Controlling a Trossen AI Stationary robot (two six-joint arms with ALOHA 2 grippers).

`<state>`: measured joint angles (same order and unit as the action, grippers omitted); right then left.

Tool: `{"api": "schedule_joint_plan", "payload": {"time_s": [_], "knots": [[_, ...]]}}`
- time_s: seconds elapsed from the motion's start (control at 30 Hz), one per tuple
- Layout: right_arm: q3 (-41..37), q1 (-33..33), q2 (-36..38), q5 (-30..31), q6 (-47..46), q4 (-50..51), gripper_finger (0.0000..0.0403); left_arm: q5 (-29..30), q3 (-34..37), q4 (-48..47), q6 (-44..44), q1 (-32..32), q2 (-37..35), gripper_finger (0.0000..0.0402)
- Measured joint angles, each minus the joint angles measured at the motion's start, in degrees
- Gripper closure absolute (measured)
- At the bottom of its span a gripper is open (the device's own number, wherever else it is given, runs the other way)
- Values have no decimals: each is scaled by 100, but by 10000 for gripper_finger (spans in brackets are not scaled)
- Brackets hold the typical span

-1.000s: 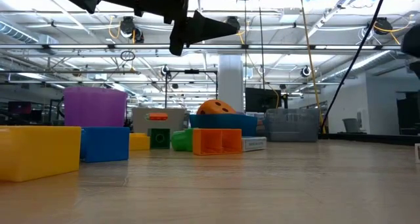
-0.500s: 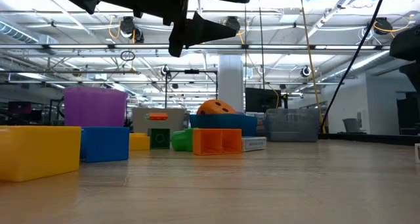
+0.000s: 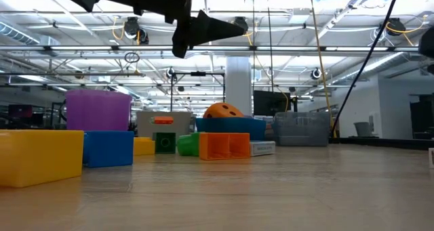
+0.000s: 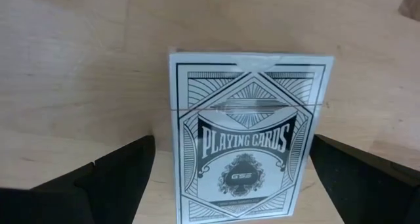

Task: Pick & Place Toys
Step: Put the black and white deck of cards into the black bin

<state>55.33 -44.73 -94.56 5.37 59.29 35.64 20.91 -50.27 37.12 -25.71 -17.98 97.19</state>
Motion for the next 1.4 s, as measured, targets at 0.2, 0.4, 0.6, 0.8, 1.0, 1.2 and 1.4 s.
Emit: {"api": "schedule_joint_plan", "payload": {"time_s": [0.2, 0.4, 0.6, 0.8, 1.0, 1.2, 1.4], "knots": [[0, 4, -4, -73, 13, 25, 20, 0, 1, -2, -13, -58, 0, 112], [-7, 2, -7, -103, -7, 85, 73, 0, 0, -2, -37, -74, 0, 112], [-7, -9, 20, 142, -11, 103, 105, 0, 1, -2, -35, -70, 0, 112], [-9, 4, 321, 730, -134, 110, 99, 0, 1, 34, -33, -70, 0, 112], [-9, 269, 897, 657, -1428, 53, 105, 2, 1, 158, -7, -42, 0, 112], [-9, 1018, 1583, 673, -2393, -192, 102, 5, 1, 749, 595, 53, 0, 112], [-7, 2169, 2275, 683, -2835, -493, 103, 7, 1, 1173, 1320, 192, 0, 112]]}}
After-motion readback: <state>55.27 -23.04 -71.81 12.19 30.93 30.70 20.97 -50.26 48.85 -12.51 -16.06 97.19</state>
